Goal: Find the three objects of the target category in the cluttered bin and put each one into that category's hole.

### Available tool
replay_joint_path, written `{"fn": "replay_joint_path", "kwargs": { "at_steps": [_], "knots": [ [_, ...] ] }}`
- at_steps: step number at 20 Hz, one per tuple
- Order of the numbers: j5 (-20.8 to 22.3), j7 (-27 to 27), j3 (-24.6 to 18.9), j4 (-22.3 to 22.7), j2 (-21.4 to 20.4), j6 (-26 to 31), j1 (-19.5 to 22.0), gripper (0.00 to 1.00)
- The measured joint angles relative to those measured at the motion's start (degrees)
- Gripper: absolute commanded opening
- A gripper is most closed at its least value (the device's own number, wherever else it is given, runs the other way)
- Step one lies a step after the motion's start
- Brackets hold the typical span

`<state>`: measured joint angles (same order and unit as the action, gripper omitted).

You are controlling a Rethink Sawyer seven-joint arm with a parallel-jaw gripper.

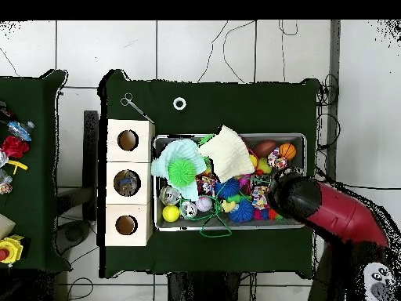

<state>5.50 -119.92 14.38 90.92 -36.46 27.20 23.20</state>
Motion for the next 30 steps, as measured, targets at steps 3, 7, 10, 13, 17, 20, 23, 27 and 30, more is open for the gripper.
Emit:
{"fn": "replay_joint_path", "kwargs": {
  "at_steps": [3, 7, 10, 13, 17, 20, 23, 27, 30],
  "knots": [
    [-4.78, -1.06, 1.11, -0.79, 0.1, 1.62, -4.71, 0.0],
    [-9.56, -4.88, 3.48, -3.69, 0.92, 7.48, -11.63, 0.0],
    [-12.55, -9.33, 5.51, -6.93, 1.95, 14.01, -16.59, 0.0],
    [-15.24, -16.0, 7.77, -11.56, 3.45, 22.76, -21.65, 0.0],
    [-17.88, -24.97, 10.04, -17.47, 5.38, 32.58, -26.42, 0.0],
    [-19.17, -30.29, 11.23, -20.93, 6.55, 36.63, -28.62, 0.0],
    [-19.76, -33.09, 11.76, -22.79, 7.13, 37.69, -29.64, 0.0],
    [-20.83, -37.27, 12.23, -26.18, 8.3, 37.9, -30.86, 0.0],
    [-21.56, -38.15, 12.62, -27.51, 9.04, 37.9, -31.31, 0.0]
  ]
}}
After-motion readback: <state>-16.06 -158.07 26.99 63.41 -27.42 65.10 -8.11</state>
